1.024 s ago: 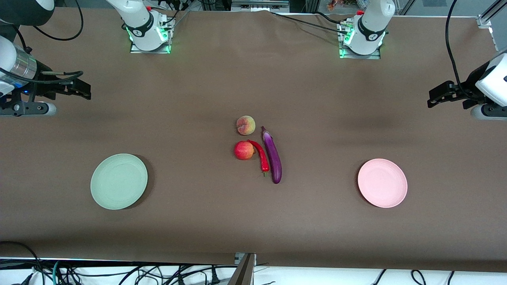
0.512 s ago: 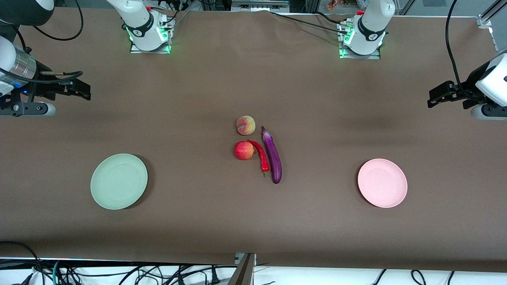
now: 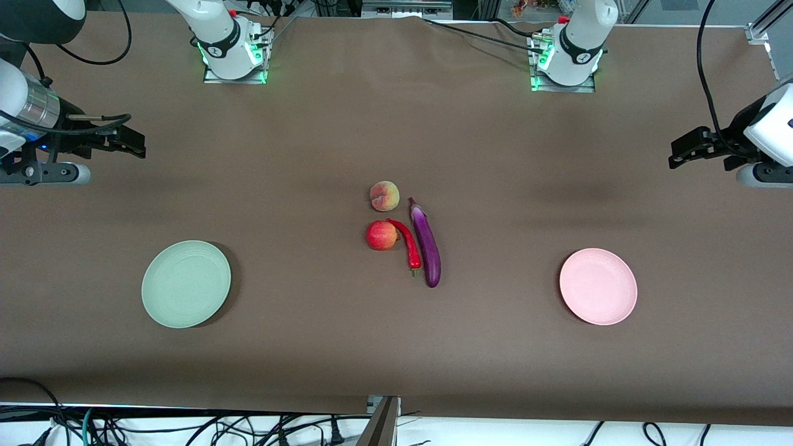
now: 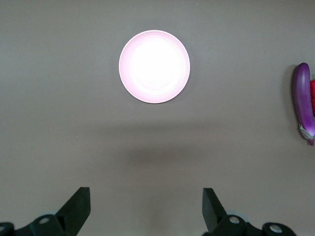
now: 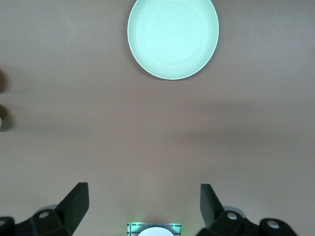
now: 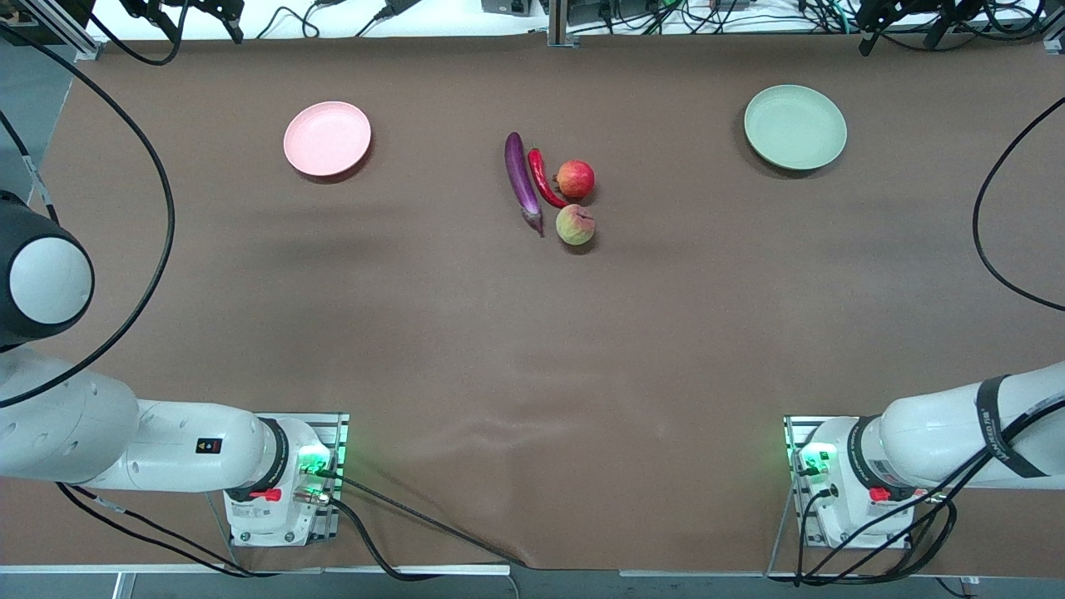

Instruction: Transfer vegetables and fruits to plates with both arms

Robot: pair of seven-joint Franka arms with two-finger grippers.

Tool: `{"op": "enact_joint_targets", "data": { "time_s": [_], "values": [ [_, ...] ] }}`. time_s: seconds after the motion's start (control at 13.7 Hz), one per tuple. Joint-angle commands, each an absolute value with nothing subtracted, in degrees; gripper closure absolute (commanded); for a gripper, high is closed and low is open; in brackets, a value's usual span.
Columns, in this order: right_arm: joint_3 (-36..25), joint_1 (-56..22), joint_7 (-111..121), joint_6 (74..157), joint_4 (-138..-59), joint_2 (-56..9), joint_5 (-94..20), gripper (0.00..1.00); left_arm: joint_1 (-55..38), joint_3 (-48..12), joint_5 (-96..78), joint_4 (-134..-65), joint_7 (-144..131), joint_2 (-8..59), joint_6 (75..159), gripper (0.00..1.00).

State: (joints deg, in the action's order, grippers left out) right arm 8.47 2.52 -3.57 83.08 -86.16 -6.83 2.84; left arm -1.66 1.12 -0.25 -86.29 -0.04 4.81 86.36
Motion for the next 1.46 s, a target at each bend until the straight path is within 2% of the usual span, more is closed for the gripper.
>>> {"op": "enact_joint_targets", "data": {
  "time_s": [0.0, 0.51, 0.73, 1.02, 1.39],
  "values": [
    [8.7, 2.7, -3.3, 82.8, -85.2, -7.5, 1.8, 0.0, -2.2, 1.5, 0.9, -85.1, 0.8, 5.2, 85.7, 0.0],
    [9.3, 1.9, -3.2, 81.8, -85.4, -11.4, 1.5, 0.0, -2.3, 1.5, 0.8, -85.0, 0.8, 5.2, 85.7, 0.0],
    [9.6, -0.9, -4.5, 82.7, -85.5, -13.5, 0.3, 0.0, -2.3, 1.5, 0.7, -85.0, 0.8, 5.2, 85.7, 0.0],
    [9.6, -2.7, -13.8, 90.0, -85.7, -21.3, -10.2, 0.0, -2.8, 1.4, -0.1, -84.8, 0.9, 5.3, 86.0, 0.0],
    [9.6, -11.1, -22.0, 98.9, -85.7, -26.7, -11.5, 0.0, -3.4, 1.1, 0.1, -84.7, 0.7, 5.4, 85.9, 0.0]
  ]
}}
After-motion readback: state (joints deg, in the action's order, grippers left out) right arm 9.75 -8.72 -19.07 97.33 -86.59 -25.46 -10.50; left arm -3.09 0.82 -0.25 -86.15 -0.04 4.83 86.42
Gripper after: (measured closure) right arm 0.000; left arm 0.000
